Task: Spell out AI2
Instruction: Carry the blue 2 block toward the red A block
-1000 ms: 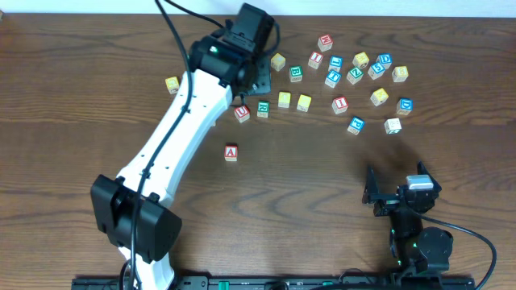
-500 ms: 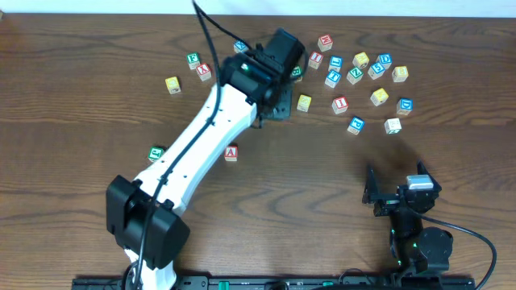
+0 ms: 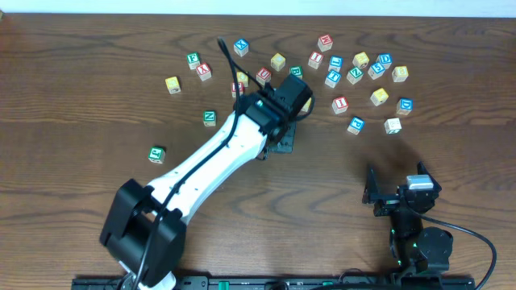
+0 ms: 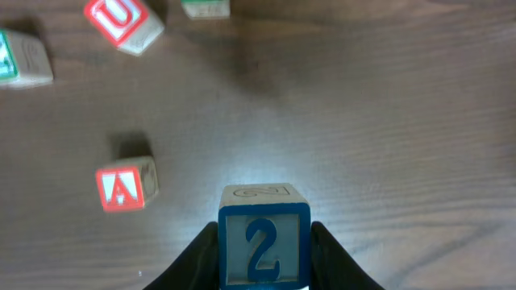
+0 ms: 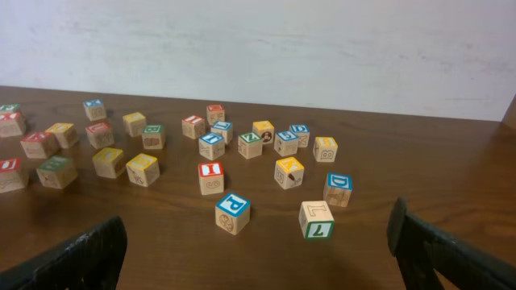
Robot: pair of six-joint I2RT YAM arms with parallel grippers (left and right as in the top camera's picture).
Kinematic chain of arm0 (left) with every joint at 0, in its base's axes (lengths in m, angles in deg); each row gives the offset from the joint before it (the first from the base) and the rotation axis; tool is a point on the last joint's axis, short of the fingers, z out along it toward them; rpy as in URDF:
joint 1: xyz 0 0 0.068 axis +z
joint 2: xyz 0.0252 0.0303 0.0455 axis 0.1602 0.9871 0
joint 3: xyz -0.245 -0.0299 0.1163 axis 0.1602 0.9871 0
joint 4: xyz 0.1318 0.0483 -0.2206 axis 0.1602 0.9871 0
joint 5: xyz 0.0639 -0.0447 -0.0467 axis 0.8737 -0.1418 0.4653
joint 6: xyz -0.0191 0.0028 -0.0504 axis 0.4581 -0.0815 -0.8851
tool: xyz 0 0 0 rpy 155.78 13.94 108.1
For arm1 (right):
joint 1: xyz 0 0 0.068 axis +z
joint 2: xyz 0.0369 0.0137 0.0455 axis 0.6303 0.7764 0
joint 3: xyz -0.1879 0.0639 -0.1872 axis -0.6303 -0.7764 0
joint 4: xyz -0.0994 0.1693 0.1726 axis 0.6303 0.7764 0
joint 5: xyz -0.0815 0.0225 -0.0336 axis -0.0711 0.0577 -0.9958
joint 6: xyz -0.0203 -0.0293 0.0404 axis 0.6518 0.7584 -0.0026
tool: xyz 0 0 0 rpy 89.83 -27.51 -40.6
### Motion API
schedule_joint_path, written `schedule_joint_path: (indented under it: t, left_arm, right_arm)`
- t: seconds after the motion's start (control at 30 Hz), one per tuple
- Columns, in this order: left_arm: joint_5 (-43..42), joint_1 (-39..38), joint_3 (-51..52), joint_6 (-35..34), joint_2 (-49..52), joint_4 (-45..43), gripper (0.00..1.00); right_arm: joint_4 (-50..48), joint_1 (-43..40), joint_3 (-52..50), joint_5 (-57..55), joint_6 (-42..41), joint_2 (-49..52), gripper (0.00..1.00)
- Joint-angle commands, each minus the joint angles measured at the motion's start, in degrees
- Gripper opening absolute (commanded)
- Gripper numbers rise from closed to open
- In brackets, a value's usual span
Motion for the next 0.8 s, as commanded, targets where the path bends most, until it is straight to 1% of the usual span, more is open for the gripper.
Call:
schedule_joint_path:
  t: [0.0,0.33,0.47,0.53,0.77]
  left_arm:
    - [1.1,0.0,3.8,-4.5,-3.6,-2.9,0.07]
    - [1.1,0.0,9.8,-9.4,-3.7,-12.9,0.08]
    - [1.6,0.0,11.3,-10.5,-3.6,-14.2,0.07]
    - [3.3,0.0,12.3,-11.4,-3.6,-14.9,0.07]
    - [3.8,0.0,16.5,-11.5,-3.5,-20.0,0.08]
  right_arm:
    - [0.3,-0.5,0.0,-0.3,-0.6,-0.2,0.99]
    - [0.3,-0.5,0.0,-0.3,-0.6,-0.2,0.99]
    - [0.3,-0.5,0.0,-0.3,-0.6,-0.2,0.99]
    - [0.3,-0.5,0.0,-0.3,-0.6,-0.2,0.99]
    - [0.3,-0.5,0.0,-0.3,-0.6,-0.2,0.99]
